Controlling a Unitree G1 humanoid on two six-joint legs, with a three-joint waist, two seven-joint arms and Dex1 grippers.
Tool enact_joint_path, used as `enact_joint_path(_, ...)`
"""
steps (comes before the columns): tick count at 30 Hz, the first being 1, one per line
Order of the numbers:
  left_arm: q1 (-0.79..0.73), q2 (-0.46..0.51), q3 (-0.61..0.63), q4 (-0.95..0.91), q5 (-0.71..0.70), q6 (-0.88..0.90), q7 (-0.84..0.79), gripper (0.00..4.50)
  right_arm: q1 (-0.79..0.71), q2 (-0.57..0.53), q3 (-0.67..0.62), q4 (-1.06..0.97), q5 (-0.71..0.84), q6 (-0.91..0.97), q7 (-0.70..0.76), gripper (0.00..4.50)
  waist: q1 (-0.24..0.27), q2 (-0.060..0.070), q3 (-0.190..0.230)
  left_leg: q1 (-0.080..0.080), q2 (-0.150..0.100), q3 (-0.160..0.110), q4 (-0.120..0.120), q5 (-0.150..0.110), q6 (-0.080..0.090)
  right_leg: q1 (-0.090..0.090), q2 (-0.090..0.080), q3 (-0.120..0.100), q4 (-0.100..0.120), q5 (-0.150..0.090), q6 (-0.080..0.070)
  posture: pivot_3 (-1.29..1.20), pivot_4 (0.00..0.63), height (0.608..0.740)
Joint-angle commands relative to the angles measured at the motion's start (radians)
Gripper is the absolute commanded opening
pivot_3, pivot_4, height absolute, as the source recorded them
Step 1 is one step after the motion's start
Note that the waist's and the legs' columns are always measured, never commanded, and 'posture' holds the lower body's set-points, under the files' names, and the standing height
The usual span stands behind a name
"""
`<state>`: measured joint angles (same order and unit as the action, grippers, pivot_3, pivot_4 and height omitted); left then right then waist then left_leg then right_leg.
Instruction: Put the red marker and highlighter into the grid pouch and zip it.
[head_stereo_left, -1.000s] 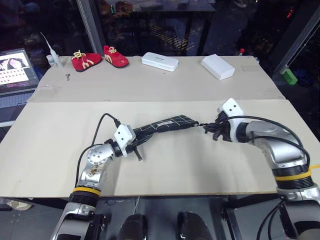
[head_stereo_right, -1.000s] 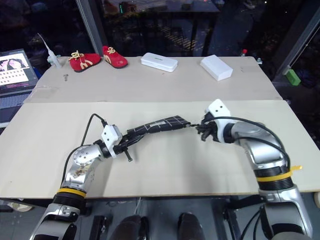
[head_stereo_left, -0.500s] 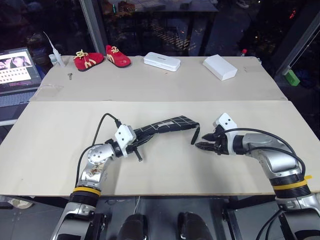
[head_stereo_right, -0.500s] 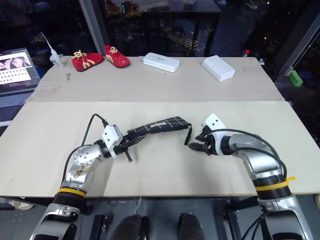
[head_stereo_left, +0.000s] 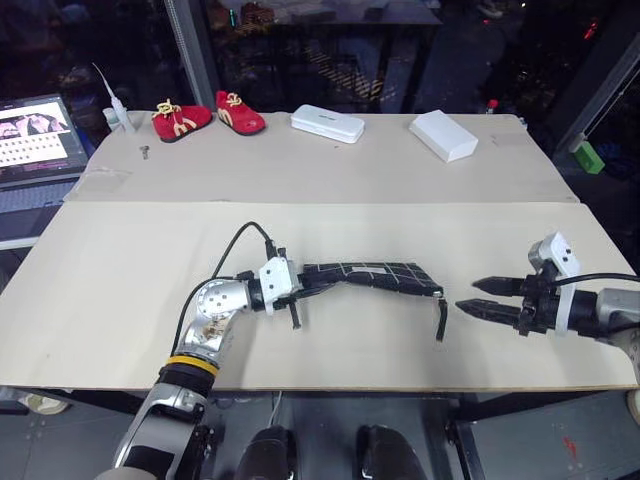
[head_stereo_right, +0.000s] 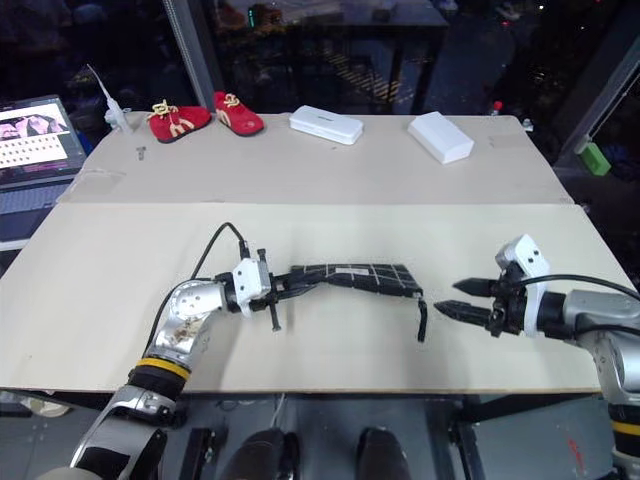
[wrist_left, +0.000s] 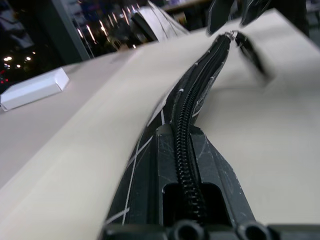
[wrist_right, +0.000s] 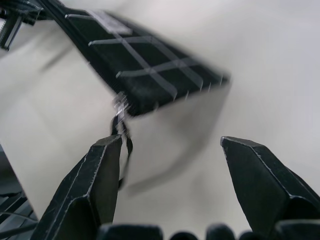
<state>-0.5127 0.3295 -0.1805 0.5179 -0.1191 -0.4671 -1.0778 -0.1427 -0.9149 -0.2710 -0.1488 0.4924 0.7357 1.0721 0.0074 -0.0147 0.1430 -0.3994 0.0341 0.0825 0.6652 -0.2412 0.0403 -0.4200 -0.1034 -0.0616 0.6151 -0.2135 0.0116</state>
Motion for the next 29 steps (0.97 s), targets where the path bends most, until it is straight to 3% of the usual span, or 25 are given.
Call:
enact_joint_path(1, 0.005, 0.001, -0.014, -0.011, -0.034, -0.01, -0.064, 1.24, -0.007, -0.003, -0.019, -0.024, -0.005, -0.035, -0.031, 3.54, 0.0, 0.0, 0.0, 0.0, 0.0, 0.0, 0.0, 0.0, 0.0, 0.0, 0.0, 0.0, 0.0, 0.0, 0.0, 0.0, 0.15, 0.74)
enact_joint_path(4, 0.016, -0.013, 0.005, -0.045, -0.04, 0.051, -0.018, 2.18, -0.005, -0.007, -0.004, -0.014, -0.014, -0.046, -0.04, 3.54, 0.007, 0.0, 0.0, -0.002, 0.0, 0.0, 0.0, 0.0, 0.0, -0.001, 0.0, 0.0, 0.0, 0.0, 0.0, 0.0, 0.15, 0.74)
enact_joint_path(6, 0.069, 0.002, 0.024, -0.208, -0.158, 0.269, -0.029, 2.79, -0.019, -0.013, 0.008, 0.011, -0.023, -0.054, -0.042, 3.54, 0.008, 0.0, 0.0, -0.003, 0.0, -0.001, 0.0, 0.0, 0.0, -0.001, 0.0, -0.001, 0.0, 0.0, 0.001, 0.0, 0.15, 0.74)
enact_joint_path(11, 0.161, 0.052, 0.127, -0.496, -0.307, 0.64, 0.121, 2.79, -0.063, -0.026, 0.014, 0.088, -0.041, -0.087, -0.033, 3.54, 0.003, 0.0, 0.0, -0.002, 0.0, -0.001, 0.0, 0.0, 0.0, -0.001, 0.0, 0.0, 0.0, 0.0, 0.001, 0.0, 0.15, 0.74)
enact_joint_path(16, 0.232, 0.116, 0.312, -0.596, -0.373, 0.876, 0.333, 2.79, -0.098, -0.015, -0.01, 0.179, -0.032, -0.134, -0.02, 3.54, -0.002, 0.0, 0.0, 0.001, 0.001, -0.001, 0.0, 0.0, 0.0, 0.0, 0.001, 0.003, 0.0, 0.0, 0.002, 0.0, 0.15, 0.74)
enact_joint_path(24, 0.348, 0.174, 0.524, -0.599, -0.379, 0.879, 0.466, 2.79, -0.159, 0.078, 0.01, 0.31, -0.049, -0.244, -0.057, 3.54, 0.002, 0.0, 0.0, 0.001, 0.001, 0.002, 0.0, 0.0, 0.0, -0.001, 0.003, 0.008, 0.0, 0.0, 0.001, 0.0, 0.15, 0.74)
enact_joint_path(29, 0.375, 0.146, 0.567, -0.615, -0.394, 0.864, 0.522, 2.79, -0.212, 0.138, 0.054, 0.374, -0.076, -0.266, -0.084, 3.54, 0.006, 0.0, 0.0, 0.001, 0.001, 0.002, 0.0, 0.0, 0.0, 0.0, 0.005, 0.011, 0.0, 0.0, 0.001, 0.0, 0.15, 0.74)
